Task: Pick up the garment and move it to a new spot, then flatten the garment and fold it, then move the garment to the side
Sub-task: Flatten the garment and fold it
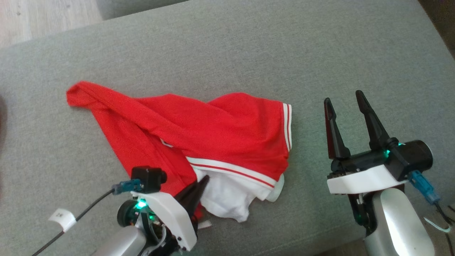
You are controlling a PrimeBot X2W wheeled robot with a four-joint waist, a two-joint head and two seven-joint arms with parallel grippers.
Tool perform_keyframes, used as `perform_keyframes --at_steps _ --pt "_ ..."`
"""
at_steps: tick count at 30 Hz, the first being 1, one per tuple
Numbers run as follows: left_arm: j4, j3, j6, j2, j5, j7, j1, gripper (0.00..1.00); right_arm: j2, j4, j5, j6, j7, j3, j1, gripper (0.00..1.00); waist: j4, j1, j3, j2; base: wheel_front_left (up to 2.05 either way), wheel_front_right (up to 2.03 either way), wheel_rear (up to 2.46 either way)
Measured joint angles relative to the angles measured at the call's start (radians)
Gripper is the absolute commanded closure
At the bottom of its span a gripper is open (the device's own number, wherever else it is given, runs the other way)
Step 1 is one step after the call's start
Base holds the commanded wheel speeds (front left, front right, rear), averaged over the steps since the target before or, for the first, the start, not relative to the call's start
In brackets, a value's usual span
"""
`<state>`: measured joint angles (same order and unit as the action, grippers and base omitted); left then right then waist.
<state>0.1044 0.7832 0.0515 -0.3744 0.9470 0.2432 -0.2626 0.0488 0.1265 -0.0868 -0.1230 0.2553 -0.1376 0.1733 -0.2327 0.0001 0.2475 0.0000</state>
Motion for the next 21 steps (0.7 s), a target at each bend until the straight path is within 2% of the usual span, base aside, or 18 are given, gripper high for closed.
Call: perform_keyframes --at_steps 6,10,11,15,20,21 --pt "-0.198 -0.007 0.002 -0.053 0.033 0.069 0.01 1.0 0.0 0.001 -0.001 0.0 0.0 -0.005 0.0 0.0 -0.01 -0.0001 -0.013 0.0 0.0 0.0 0.0" --pt "-0.315 -0.05 0.03 -0.067 0.105 0.113 -0.004 1.0 0.0 0.001 -0.012 0.0 0.0 -0.013 -0.001 0.0 -0.023 -0.0001 -0.017 0.0 0.0 0.0 0.0" --pt "-0.329 -0.07 0.048 -0.077 0.129 0.132 -0.004 1.0 0.0 0.001 -0.02 0.0 0.0 -0.017 -0.001 0.0 -0.031 0.0 -0.015 0.0 0.0 0.0 0.0" --pt "-0.283 -0.073 0.069 -0.111 0.118 0.148 -0.004 1.0 0.0 0.001 -0.03 0.0 0.0 -0.023 -0.001 0.0 -0.051 0.0 -0.01 0.0 0.0 0.0 0.0" --pt "-0.267 -0.065 0.072 -0.099 0.119 0.141 0.008 1.0 0.0 0.0 -0.04 0.0 0.0 -0.019 -0.001 0.0 -0.069 0.0 0.005 0.0 0.0 0.0 0.0" --pt "-0.263 -0.066 0.072 -0.095 0.121 0.133 0.012 0.95 0.0 0.0 -0.041 0.0 0.0 -0.018 -0.001 0.0 -0.07 0.0 0.008 0.0 0.0 0.0 0.0"
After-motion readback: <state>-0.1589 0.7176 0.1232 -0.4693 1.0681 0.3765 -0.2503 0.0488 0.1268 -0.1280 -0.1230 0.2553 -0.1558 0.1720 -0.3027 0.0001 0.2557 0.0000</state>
